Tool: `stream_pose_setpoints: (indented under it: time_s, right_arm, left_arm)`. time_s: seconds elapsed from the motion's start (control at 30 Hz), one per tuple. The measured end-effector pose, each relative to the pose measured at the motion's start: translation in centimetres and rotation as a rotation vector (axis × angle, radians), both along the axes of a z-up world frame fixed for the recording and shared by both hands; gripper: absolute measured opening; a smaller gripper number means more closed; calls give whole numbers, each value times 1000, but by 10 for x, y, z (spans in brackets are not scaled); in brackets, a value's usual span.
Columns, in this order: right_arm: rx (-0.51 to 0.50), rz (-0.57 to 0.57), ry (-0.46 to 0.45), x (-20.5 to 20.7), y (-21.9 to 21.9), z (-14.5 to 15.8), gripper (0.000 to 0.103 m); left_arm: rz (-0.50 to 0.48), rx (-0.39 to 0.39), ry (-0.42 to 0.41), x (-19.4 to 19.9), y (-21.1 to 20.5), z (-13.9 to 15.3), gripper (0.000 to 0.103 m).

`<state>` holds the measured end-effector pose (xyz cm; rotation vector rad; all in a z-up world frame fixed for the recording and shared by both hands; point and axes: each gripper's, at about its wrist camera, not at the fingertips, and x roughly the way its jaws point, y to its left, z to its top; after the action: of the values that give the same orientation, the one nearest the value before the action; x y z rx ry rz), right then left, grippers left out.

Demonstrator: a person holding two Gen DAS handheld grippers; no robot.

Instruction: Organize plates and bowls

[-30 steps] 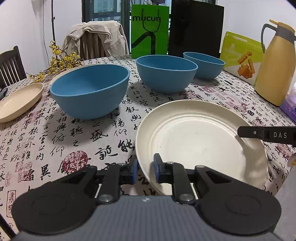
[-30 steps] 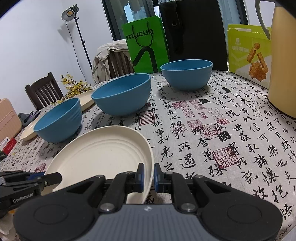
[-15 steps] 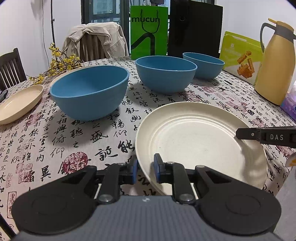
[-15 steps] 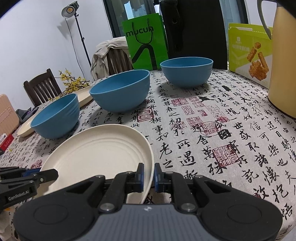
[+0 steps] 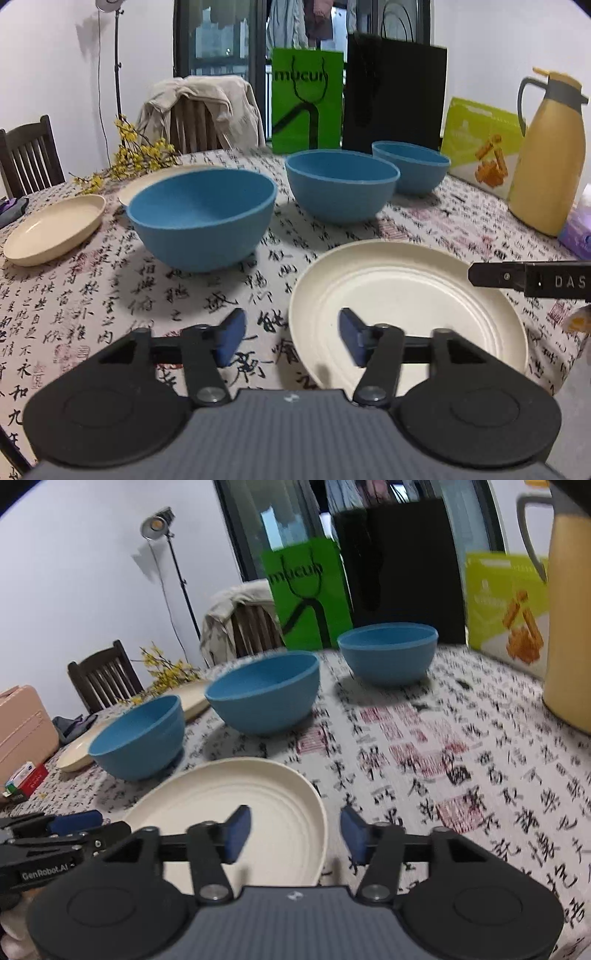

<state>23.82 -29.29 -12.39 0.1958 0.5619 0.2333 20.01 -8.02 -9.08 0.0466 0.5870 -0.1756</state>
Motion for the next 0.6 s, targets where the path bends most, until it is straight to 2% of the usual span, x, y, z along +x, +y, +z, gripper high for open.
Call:
stream_pose_setpoints:
  time_s: [0.07,0.13,0.2,0.27,0.6]
  right_arm:
    - [0,7,-26,-4,2,3,79]
    - [1,15,-56,-9,4,6,90]
    - [-6,21,-77,-13,6,9,94]
    - [-14,24,-89,-16,8,11,103]
    - [-35,25,-127,-26,17,17,103]
  left_arm:
    - [4,-8,-26,-4,3,3,77]
    - [8,-9,-61,-10,6,7,84]
    - [15,-18,-91,-16,9,10,102]
    - [12,-38,-123,-22,12,13,103]
    - [26,-58,-176,-39,24,19,103]
